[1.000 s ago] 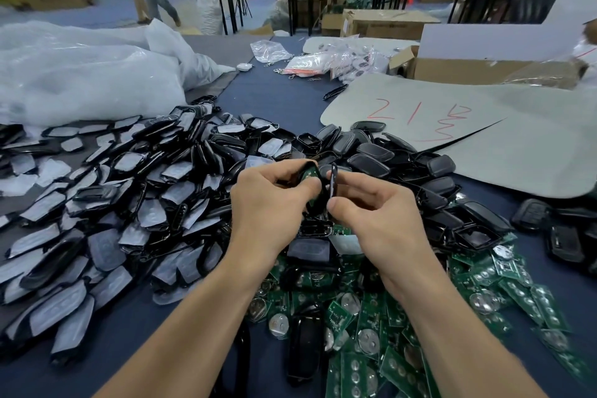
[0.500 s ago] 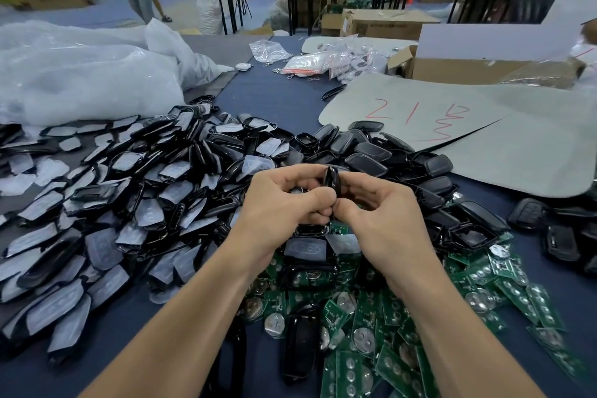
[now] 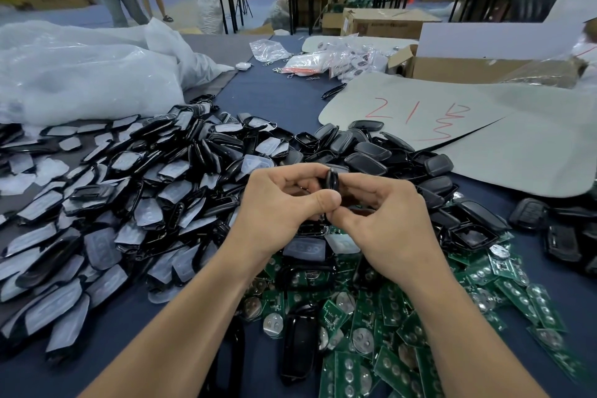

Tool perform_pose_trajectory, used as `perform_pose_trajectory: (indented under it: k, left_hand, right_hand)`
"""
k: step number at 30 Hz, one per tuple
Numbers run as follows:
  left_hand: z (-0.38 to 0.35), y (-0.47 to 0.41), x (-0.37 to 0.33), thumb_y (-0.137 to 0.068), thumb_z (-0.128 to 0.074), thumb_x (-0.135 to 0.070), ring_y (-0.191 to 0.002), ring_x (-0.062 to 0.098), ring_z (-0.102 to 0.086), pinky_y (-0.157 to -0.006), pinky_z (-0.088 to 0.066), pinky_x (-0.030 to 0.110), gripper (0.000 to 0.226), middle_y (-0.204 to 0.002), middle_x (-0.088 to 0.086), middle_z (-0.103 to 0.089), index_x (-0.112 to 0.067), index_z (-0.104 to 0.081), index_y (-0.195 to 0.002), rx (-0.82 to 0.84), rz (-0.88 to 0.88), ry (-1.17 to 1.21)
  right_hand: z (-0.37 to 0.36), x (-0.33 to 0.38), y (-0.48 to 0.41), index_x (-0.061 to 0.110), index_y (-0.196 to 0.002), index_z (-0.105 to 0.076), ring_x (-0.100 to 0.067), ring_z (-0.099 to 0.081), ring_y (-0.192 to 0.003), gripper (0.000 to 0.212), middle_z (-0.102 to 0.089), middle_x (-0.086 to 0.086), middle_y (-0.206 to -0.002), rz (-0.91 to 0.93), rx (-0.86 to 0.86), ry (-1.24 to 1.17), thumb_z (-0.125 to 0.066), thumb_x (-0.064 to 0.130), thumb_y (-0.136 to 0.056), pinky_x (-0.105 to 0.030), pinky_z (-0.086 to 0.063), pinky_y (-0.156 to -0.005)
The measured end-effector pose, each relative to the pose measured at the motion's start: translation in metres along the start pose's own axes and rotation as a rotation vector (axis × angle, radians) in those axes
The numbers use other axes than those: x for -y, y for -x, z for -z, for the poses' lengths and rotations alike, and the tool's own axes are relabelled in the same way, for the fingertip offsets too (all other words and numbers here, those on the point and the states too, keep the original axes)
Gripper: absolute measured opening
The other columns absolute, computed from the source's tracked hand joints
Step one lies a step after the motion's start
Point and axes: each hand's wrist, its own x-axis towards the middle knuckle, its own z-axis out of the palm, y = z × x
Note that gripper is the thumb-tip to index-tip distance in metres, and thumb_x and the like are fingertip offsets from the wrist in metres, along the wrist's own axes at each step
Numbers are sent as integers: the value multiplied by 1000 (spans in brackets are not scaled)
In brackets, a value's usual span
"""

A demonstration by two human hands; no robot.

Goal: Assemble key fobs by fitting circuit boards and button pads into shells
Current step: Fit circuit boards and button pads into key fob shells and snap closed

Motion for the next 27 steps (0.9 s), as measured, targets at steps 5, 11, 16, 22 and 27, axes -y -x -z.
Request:
perform_pose_trajectory:
  k: [5, 11, 16, 22, 27]
  left_hand:
    - [-2, 2, 0, -76, -84, -22, -67, 15, -71, -62, -59, 24, 20, -79, 2, -78, -29, -84, -95, -27, 39, -32]
    - [-4, -1, 3, -87, -78, -6, -59, 12, -69, -57, -56, 20, 22, -75, 2, -79, -27, -85, -91, -129, 52, -105]
    - [-2, -2, 1, -92, -74, -3, -62, 12, -71, -60, -58, 21, 34, -81, 3, -80, -35, -85, -87, -114, 61, -12]
    - [-4, -2, 2, -94, -71, 0, -74, 17, -77, -67, -60, 22, 34, -89, 3, -82, -32, -84, -91, -86, 73, 12]
    - [-3, -2, 5, -92, -76, -10, -86, 23, -79, -72, -62, 24, 20, -90, 5, -82, -28, -85, -93, -79, 95, 20]
  right_hand:
    - [-3, 5, 4, 60, -90, -72, 6, -72, -78, 40, -74, 30, -79, -4, -57, 123, -78, 23, -75, -8, -54, -66]
    - [-12, 4, 7, 51, -118, -64, 11, -63, -89, 53, -72, 31, -93, 36, -147, 315, -72, 30, -70, 2, -45, -76]
    - [-11, -1, 1, 41, -104, -79, 1, -74, -78, 35, -75, 28, -83, -113, -196, 49, -70, 19, -78, -19, -60, -73]
    - [-5, -9, -7, 22, -88, -84, -20, -79, -82, 31, -81, -1, -87, -295, -190, -324, -70, -5, -89, -36, -65, -75]
    - [-3, -8, -7, 23, -87, -83, -20, -79, -82, 32, -81, -1, -86, -269, -210, -343, -74, -7, -85, -34, -64, -77]
